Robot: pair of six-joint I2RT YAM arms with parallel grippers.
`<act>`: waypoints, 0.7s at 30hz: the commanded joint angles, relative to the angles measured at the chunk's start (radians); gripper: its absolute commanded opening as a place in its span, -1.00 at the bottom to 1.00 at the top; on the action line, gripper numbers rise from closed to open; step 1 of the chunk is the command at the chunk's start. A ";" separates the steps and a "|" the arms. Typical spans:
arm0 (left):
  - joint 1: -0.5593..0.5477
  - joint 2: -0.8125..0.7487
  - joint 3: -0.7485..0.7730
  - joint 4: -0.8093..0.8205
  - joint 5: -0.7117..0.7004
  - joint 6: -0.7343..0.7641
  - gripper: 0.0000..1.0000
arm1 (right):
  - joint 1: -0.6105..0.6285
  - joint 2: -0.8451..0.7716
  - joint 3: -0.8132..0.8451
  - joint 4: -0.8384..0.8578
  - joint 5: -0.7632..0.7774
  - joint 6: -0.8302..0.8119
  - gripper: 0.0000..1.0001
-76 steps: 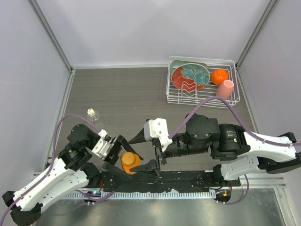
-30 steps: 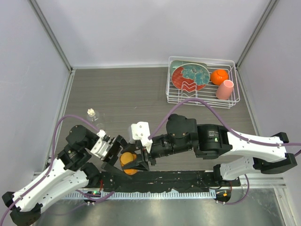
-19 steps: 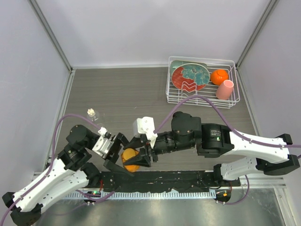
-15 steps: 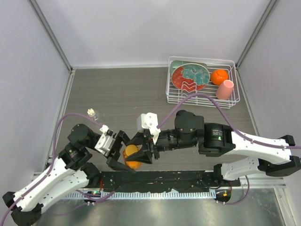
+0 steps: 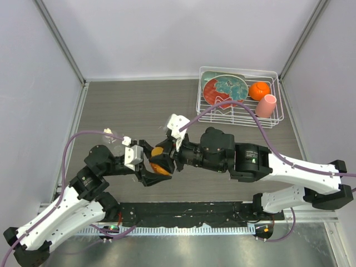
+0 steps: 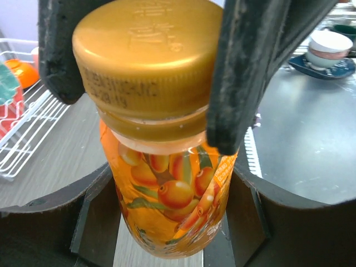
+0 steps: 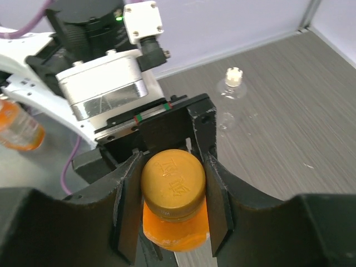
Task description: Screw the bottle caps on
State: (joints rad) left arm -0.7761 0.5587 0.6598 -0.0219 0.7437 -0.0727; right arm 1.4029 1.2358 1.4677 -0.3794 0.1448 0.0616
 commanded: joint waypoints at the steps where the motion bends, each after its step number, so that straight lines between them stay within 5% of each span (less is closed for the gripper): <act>1: 0.021 -0.031 0.040 0.174 -0.247 0.040 -0.75 | 0.011 0.056 -0.017 -0.251 0.153 0.099 -0.82; 14: 0.029 -0.048 0.001 0.203 -0.527 0.067 -0.72 | 0.015 0.165 0.051 -0.362 0.496 0.339 -0.99; 21: 0.034 -0.049 -0.002 0.203 -0.570 0.068 -0.75 | 0.038 0.202 0.066 -0.305 0.552 0.366 -0.69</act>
State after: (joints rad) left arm -0.7715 0.5533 0.6041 -0.0822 0.3336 -0.0090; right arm 1.4082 1.3926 1.5444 -0.4965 0.6590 0.3721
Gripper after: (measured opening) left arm 0.677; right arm 0.477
